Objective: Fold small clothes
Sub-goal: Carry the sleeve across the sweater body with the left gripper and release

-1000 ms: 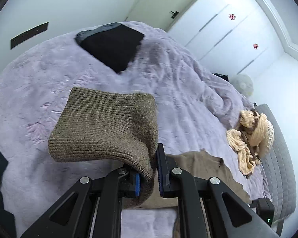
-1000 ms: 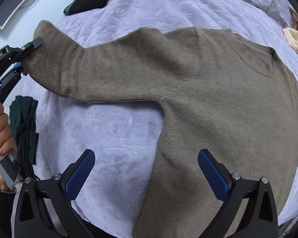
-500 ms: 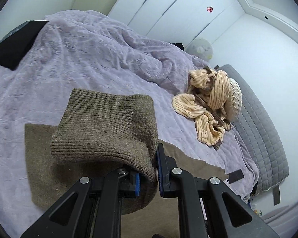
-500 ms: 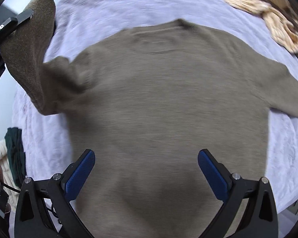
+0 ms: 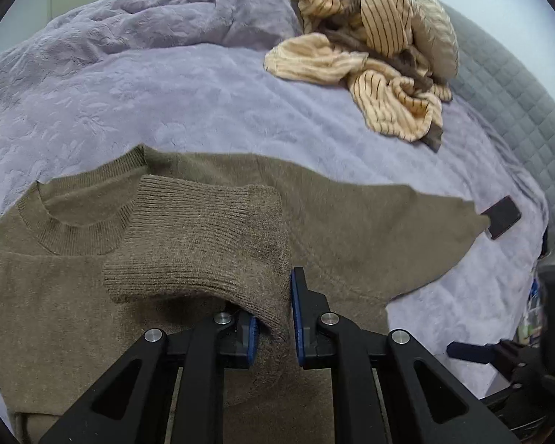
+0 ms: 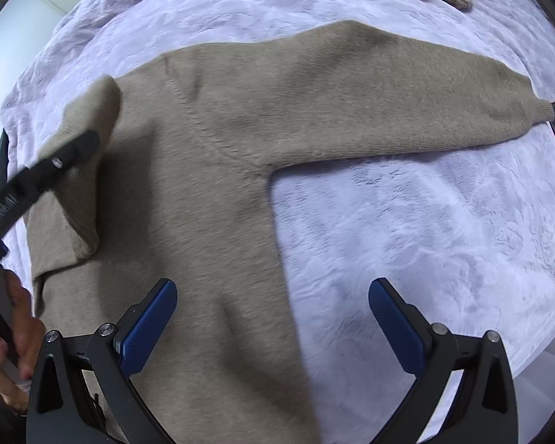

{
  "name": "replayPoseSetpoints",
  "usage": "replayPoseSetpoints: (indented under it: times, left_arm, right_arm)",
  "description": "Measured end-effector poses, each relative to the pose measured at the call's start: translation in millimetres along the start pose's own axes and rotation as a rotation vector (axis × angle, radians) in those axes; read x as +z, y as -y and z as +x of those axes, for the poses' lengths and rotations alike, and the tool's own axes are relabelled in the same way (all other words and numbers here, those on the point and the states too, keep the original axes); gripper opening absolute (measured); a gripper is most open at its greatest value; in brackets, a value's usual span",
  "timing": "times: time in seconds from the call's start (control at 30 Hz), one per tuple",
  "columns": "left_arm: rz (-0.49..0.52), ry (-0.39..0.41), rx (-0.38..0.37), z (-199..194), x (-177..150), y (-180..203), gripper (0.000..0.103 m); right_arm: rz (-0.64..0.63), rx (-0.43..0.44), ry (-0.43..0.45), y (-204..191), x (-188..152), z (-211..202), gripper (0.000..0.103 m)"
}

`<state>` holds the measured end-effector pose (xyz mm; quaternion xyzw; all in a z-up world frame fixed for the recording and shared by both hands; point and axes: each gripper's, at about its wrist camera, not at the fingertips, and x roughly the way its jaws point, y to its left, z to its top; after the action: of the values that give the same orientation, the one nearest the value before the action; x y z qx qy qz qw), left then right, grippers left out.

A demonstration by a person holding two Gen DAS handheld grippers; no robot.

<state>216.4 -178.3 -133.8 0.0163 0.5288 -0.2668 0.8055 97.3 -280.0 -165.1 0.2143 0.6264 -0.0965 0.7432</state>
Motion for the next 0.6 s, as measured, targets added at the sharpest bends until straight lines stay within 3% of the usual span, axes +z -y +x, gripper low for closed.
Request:
replayPoseSetpoints:
  times: [0.1, 0.17, 0.2, 0.23, 0.3, 0.43, 0.6]
  left_arm:
    - [0.017, -0.066, 0.053, 18, -5, 6, 0.014]
    - [0.017, -0.066, 0.074, 17, -7, 8, 0.019]
    - [0.02, -0.063, 0.086, 13, -8, 9, 0.038]
    - [0.023, -0.056, 0.097, 8, -8, 10, 0.068]
    - [0.043, -0.01, 0.125, -10, -9, 9, 0.088]
    - [0.054, 0.006, 0.159, -35, -3, -4, 0.088]
    - [-0.067, 0.026, 0.24, -69, -4, -68, 0.088]
  right_arm:
    - [0.0, 0.021, 0.002, 7, 8, 6, 0.103]
    - [0.008, 0.039, 0.002, 11, 14, 8, 0.103]
    - [0.014, 0.046, 0.004, 12, 17, 8, 0.103]
    - [0.02, 0.055, 0.008, 12, 19, 7, 0.103]
    - [0.021, 0.066, 0.018, 14, 27, 7, 0.103]
    - [-0.011, 0.066, 0.042, 6, 31, -2, 0.103]
    - [-0.126, 0.032, 0.108, -29, 36, -19, 0.103]
